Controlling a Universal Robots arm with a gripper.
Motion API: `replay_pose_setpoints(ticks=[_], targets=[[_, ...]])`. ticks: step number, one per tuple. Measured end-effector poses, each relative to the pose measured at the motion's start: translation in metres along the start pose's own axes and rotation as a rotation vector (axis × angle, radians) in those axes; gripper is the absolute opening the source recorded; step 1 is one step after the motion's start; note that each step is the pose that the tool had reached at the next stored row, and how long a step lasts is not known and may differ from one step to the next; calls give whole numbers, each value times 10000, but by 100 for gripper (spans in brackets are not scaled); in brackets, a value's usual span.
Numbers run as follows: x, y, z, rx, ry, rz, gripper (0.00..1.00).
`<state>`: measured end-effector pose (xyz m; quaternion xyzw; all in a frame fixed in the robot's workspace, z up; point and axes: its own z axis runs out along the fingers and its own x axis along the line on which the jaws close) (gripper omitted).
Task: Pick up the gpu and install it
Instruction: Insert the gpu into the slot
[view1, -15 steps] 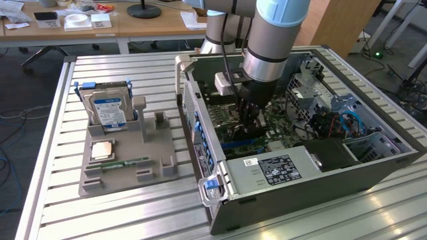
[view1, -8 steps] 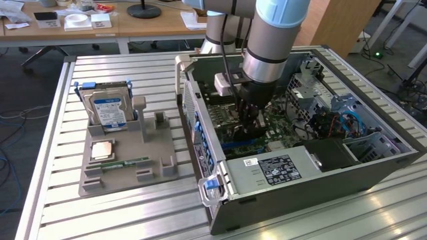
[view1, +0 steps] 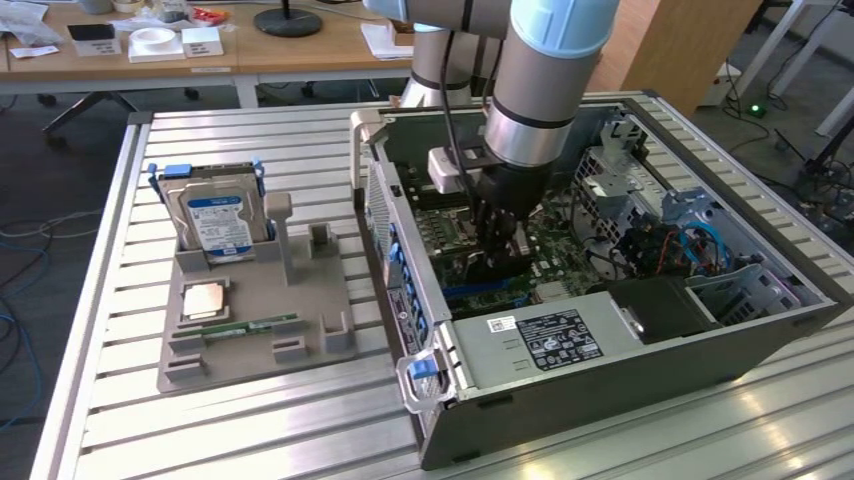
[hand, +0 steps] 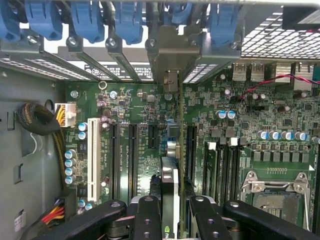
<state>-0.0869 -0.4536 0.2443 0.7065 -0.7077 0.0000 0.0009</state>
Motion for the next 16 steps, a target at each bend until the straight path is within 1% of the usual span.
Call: replay_pose_setpoints(ticks=[7,16], targets=[[-1,0,0,2,-4,11,27],[0,0,-24,2,-4,37,27]])
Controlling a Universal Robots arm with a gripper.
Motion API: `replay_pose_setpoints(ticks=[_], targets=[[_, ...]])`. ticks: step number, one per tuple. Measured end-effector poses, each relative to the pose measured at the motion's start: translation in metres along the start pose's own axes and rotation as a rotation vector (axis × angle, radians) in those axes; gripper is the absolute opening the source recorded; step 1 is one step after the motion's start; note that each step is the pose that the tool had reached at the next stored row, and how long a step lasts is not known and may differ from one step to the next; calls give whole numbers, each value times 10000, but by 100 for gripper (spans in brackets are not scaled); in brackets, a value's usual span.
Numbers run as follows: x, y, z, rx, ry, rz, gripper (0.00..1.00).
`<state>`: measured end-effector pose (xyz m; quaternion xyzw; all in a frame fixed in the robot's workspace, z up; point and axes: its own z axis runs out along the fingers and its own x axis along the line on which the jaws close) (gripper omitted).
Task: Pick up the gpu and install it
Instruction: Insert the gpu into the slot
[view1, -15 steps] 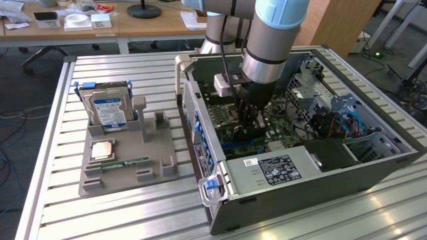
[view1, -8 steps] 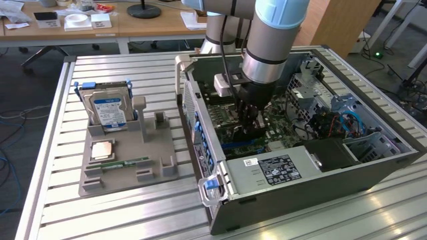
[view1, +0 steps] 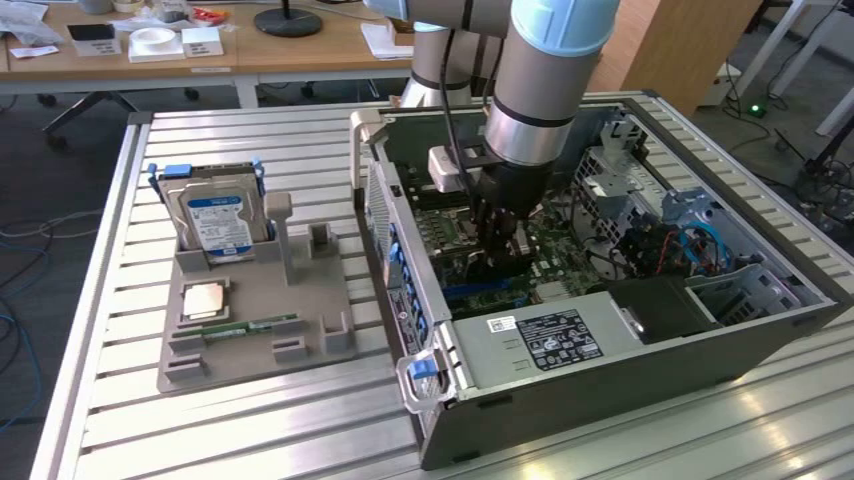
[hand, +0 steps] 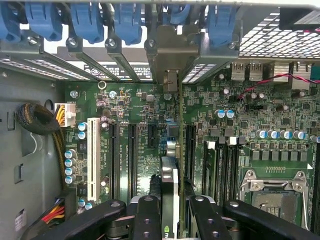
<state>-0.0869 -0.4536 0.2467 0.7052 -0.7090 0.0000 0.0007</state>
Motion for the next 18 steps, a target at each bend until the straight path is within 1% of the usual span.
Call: replay_pose_setpoints(ticks=[5,18], targets=[[5,0,0,-1,1,182,27],[18,0,10,-2,3,189,27]])
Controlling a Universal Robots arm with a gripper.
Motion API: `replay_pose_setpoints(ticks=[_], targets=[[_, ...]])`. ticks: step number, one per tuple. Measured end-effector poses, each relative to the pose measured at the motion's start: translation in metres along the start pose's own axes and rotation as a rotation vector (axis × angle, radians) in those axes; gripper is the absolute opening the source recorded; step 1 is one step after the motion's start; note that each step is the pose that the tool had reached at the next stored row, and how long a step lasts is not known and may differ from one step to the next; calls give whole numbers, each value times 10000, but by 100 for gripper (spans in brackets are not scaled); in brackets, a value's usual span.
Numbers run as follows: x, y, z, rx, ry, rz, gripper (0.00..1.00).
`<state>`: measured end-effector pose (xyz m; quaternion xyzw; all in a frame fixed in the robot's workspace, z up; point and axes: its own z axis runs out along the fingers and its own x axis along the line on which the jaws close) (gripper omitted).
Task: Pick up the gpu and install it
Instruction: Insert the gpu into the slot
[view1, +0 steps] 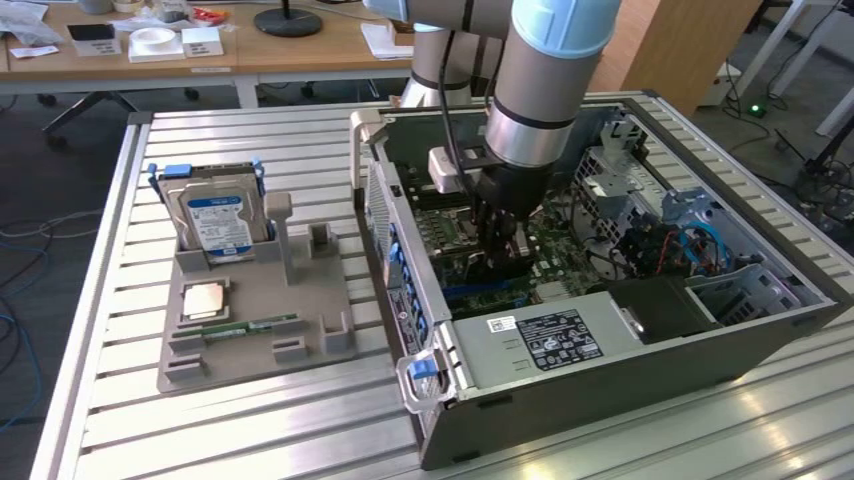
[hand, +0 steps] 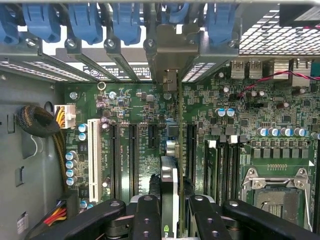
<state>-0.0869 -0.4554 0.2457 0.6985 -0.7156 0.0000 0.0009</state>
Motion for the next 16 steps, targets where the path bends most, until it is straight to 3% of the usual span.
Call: replay_pose_setpoints(ticks=[16], targets=[[1,0,32,1,-2,0,27]])
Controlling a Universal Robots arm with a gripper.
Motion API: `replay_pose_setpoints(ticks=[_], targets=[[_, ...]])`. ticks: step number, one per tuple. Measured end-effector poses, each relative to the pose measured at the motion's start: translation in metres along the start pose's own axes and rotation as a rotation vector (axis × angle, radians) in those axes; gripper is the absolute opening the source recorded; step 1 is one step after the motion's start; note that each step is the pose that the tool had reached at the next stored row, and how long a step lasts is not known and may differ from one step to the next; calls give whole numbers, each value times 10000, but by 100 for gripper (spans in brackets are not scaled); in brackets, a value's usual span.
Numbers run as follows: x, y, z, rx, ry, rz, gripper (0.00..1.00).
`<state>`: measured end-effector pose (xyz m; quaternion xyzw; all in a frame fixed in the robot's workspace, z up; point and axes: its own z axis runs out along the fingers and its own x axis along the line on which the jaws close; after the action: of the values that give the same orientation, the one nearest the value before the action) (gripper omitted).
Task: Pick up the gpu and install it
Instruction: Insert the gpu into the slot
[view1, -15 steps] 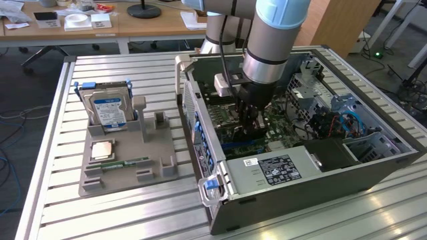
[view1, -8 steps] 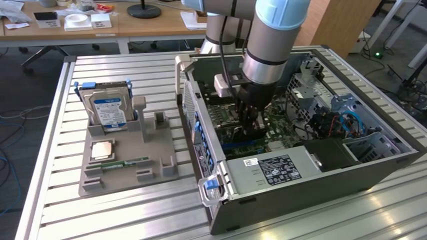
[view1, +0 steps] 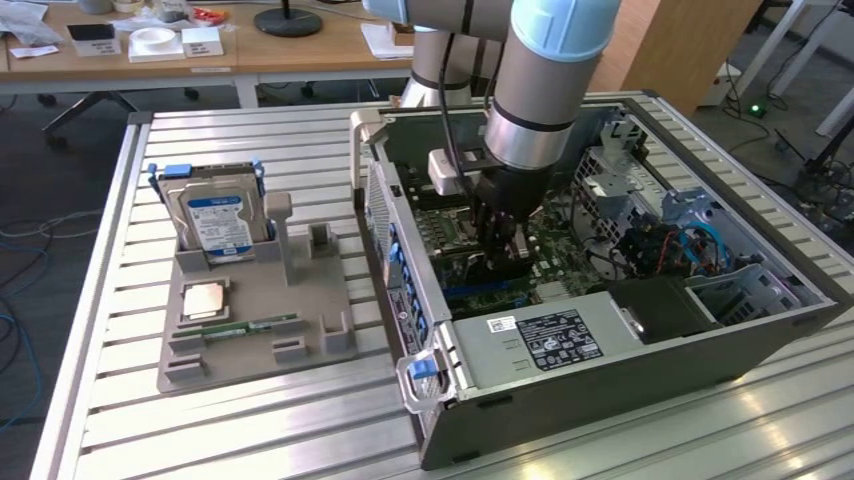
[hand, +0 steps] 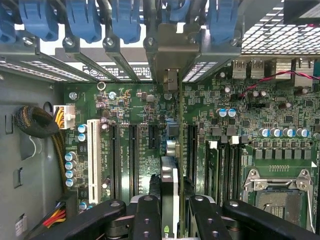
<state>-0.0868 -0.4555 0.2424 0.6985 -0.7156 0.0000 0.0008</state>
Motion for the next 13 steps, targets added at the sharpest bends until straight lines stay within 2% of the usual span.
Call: replay_pose_setpoints(ticks=[5,13], targets=[[-2,-1,-21,8,-13,19,27],[11,-3,-45,0,0,196,27]])
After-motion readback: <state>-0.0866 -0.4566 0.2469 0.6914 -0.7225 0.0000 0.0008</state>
